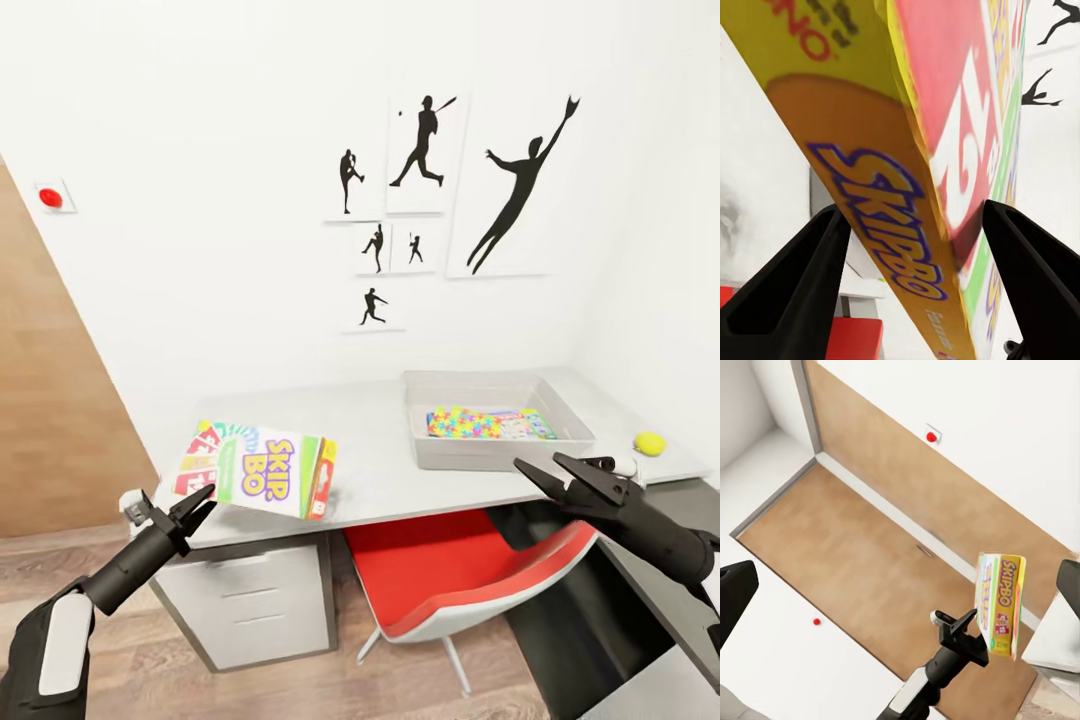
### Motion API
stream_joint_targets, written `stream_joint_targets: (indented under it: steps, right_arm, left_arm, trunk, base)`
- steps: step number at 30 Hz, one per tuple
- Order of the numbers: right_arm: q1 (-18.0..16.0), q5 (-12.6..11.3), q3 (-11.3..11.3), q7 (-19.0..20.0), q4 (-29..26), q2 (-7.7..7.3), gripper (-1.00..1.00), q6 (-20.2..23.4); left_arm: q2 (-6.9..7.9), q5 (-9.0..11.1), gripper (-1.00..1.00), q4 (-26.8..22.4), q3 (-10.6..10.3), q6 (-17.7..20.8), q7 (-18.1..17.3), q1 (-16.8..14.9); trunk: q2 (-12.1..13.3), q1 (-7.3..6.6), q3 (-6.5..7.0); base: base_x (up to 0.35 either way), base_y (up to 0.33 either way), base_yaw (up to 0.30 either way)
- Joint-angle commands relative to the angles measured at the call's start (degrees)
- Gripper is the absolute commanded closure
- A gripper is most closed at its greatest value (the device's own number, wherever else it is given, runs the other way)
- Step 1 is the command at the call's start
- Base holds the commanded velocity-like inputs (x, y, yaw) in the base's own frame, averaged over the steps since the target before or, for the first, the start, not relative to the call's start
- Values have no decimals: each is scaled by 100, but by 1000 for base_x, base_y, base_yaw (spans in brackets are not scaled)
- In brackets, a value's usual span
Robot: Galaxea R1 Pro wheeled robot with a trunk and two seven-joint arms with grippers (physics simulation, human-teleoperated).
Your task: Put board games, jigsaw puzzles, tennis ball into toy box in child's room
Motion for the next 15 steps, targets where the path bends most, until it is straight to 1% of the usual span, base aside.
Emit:
stream_joint_targets:
  steps: [1, 8, 11, 12, 15]
  right_arm:
    - [-5, 4, -2, 16, 2, -1, -100, 22]
    - [-2, 4, -42, 27, 2, -1, -100, 28]
    - [-2, 0, -58, 21, -2, -1, -100, 24]
    - [-2, -1, -58, 20, -3, -1, -100, 22]
    - [-2, -4, -58, 18, -5, -1, -100, 17]
  left_arm:
    - [-5, -29, 100, -3, 19, 17, -33, -5]
    - [8, -28, 100, -10, 44, 33, -33, -5]
    - [30, -24, 100, -11, 91, 37, -37, -5]
    - [31, -18, 100, -12, 123, 38, -38, -5]
    - [35, 28, 100, -12, 353, 45, -35, -5]
  trunk:
    - [-4, 0, -2]
    - [-4, 0, 31]
    - [-4, 0, 38]
    - [-4, 0, 40]
    - [-4, 0, 42]
  base:
    - [-5, 0, -225]
    - [-1, 0, -240]
    - [0, 0, -140]
    - [0, 0, -80]
    - [0, 0, -40]
